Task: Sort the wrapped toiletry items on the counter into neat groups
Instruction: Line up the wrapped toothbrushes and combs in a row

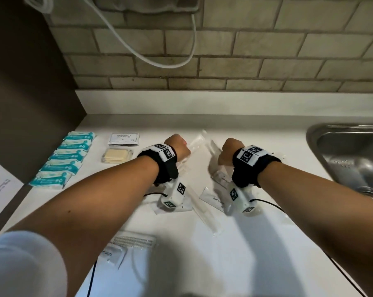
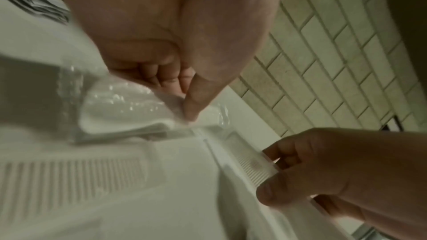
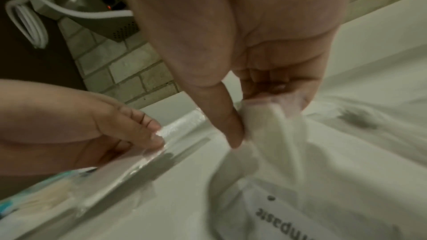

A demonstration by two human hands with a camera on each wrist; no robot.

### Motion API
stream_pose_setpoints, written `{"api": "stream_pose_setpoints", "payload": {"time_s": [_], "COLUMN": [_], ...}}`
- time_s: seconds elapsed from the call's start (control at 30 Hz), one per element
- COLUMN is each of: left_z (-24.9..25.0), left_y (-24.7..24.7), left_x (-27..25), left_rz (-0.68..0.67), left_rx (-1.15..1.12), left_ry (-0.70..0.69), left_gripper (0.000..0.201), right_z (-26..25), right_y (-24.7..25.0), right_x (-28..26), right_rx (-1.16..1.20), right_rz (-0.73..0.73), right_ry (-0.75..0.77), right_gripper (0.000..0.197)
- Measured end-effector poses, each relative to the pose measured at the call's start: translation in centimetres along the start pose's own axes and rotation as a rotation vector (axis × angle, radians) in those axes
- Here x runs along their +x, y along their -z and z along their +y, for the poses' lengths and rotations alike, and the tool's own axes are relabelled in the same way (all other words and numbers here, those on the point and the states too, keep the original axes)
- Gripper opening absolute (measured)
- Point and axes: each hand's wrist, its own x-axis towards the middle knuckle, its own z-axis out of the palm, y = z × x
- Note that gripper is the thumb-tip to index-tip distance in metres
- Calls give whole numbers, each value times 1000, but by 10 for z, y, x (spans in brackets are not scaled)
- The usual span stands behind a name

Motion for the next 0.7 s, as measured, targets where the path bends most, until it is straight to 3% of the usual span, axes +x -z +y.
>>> {"api": "stream_pose_setpoints", "payload": {"time_s": [0.03, 0.1, 0.17, 0.3, 0.43, 0.57, 0.7], "left_z": [-1, -5, -11, -42, -65, -58, -56], "left_y": [5, 16, 26, 28, 9, 7, 8], "left_x": [-2, -10, -24, -56, -72, -71, -70], "left_rz": [39, 114, 130, -1, -64, -64, -106], "left_rx": [-88, -210, -213, 53, 271, 333, 307], "left_ry": [-19, -79, -114, -130, -126, -136, -93], "left_gripper": [10, 28, 33, 37, 37, 36, 29], "right_z": [-2, -5, -5, 0, 6, 6, 5], "right_y": [1, 1, -2, -11, -24, -38, -41], "right_x": [-6, -17, -31, -58, -79, -91, -89], "right_rx": [19, 10, -5, -9, -183, -204, -260], "right_rz": [9, 14, 18, -68, -170, -209, -154], "right_ry": [18, 83, 142, 203, 253, 218, 216], "right_gripper": [19, 16, 18, 16, 23, 31, 37]}}
